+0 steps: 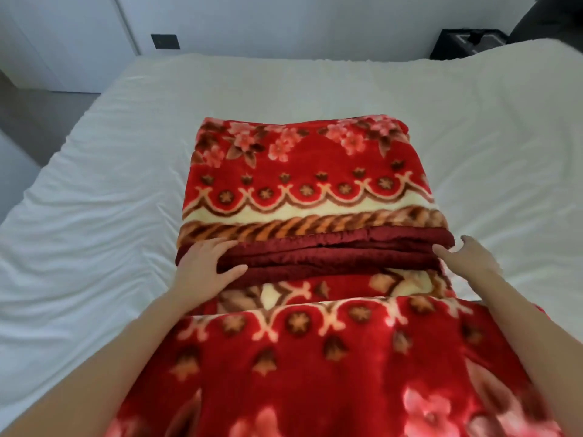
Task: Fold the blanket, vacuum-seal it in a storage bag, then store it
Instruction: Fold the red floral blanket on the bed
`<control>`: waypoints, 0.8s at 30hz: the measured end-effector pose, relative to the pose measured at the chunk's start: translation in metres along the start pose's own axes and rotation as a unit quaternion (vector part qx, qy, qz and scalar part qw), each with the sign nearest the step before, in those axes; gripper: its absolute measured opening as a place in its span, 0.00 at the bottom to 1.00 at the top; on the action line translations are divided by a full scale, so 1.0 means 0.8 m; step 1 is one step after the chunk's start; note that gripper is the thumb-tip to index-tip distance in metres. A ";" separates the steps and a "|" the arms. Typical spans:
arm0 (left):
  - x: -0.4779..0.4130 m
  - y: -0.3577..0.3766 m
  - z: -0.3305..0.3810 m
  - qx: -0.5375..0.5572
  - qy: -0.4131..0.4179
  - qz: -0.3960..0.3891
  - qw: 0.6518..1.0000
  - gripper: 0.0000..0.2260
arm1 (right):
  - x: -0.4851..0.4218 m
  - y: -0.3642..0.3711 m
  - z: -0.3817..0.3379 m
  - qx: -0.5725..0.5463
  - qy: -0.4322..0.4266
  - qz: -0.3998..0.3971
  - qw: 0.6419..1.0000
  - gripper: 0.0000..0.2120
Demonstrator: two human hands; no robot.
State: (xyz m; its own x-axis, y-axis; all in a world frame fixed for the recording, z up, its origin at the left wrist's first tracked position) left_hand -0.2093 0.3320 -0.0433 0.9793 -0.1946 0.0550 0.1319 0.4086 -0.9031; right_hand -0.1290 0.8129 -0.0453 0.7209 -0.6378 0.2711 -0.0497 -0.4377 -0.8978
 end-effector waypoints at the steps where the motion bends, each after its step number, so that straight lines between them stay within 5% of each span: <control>1: 0.019 -0.020 -0.017 0.021 -0.046 0.011 0.999 0.36 | 0.018 -0.011 0.009 0.034 -0.025 -0.022 0.999 0.35; 4: 0.088 -0.062 -0.074 0.121 -0.210 -0.020 0.970 0.39 | 0.100 -0.053 0.045 0.043 -0.079 -0.009 0.996 0.36; 6: 0.138 -0.075 -0.098 0.263 -0.299 -0.050 0.916 0.42 | 0.160 -0.072 0.084 -0.070 -0.068 0.017 0.995 0.36; 9: 0.218 -0.075 -0.106 0.375 -0.356 -0.130 0.846 0.41 | 0.240 -0.074 0.142 -0.215 -0.018 -0.008 0.976 0.40; 12: 0.274 -0.064 -0.081 0.374 -0.345 -0.193 0.839 0.29 | 0.294 -0.058 0.182 -0.294 0.043 -0.062 0.953 0.42; 16: 0.267 -0.080 -0.059 0.322 -0.353 0.010 0.878 0.10 | 0.300 -0.071 0.158 -0.244 0.023 0.046 0.968 0.27; 22: 0.203 -0.128 -0.046 0.381 -0.296 0.204 0.852 0.09 | 0.238 -0.129 0.093 -0.190 -0.071 0.249 0.947 0.20; 24: 0.176 -0.099 -0.071 0.333 -0.323 0.200 0.863 0.08 | 0.203 -0.094 0.099 -0.162 -0.039 0.240 0.956 0.18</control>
State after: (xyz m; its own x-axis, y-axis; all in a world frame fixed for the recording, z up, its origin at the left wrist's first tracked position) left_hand -0.0906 0.2217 0.0116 0.8199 0.5307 0.2148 -0.3890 0.7917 -0.4711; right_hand 0.0466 0.7921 0.0390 0.6100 -0.7709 -0.1832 -0.5903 -0.2878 -0.7541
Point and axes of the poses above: each hand's wrist, its own x-axis away from the middle knuckle, its own y-axis out of the palm, z = x × y, the point moved 6 cm from there along -x, towards the middle knuckle, and after that the axes turned 8 degrees about -y, right-handed, at the moved point
